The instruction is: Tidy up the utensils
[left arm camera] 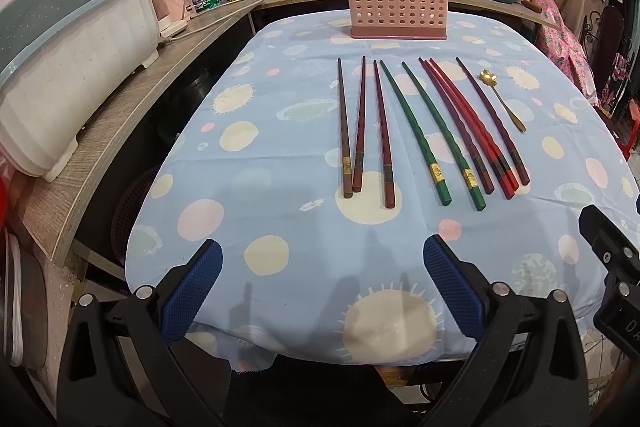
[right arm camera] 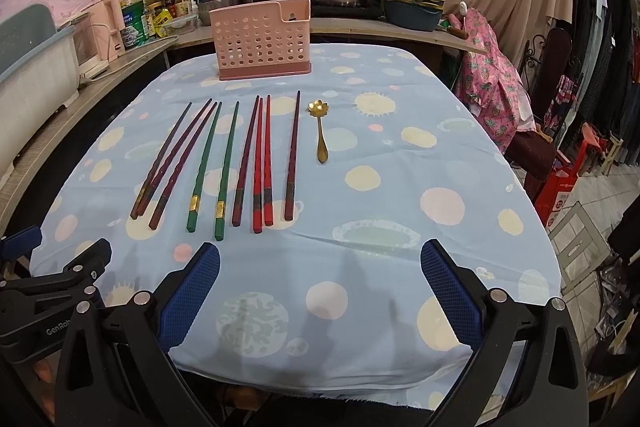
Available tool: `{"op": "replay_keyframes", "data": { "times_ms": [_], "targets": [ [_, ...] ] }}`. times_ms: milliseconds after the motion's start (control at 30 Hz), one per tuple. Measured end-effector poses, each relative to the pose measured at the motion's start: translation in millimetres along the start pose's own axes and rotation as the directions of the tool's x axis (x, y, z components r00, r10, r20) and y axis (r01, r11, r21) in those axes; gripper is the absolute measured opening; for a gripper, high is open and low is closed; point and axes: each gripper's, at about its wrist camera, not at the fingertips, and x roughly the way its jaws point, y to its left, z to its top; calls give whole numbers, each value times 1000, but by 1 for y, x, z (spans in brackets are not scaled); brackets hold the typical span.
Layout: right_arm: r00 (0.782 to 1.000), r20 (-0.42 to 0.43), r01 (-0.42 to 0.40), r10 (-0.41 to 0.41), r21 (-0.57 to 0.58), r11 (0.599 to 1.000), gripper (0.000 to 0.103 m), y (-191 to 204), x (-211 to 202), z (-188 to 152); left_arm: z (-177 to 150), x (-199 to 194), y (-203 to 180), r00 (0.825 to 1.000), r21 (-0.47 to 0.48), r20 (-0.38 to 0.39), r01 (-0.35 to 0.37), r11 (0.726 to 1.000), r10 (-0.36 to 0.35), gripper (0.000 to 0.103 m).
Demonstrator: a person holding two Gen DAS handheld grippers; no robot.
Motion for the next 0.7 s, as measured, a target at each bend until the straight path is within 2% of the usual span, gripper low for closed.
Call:
{"op": "replay_keyframes", "data": {
  "times_ms": [700],
  "targets": [
    [1000,-3,-1,1,1,1000,96,1,1,-1,-3,1,3,1000,-7,-4,0,1000,0,96]
  ]
}}
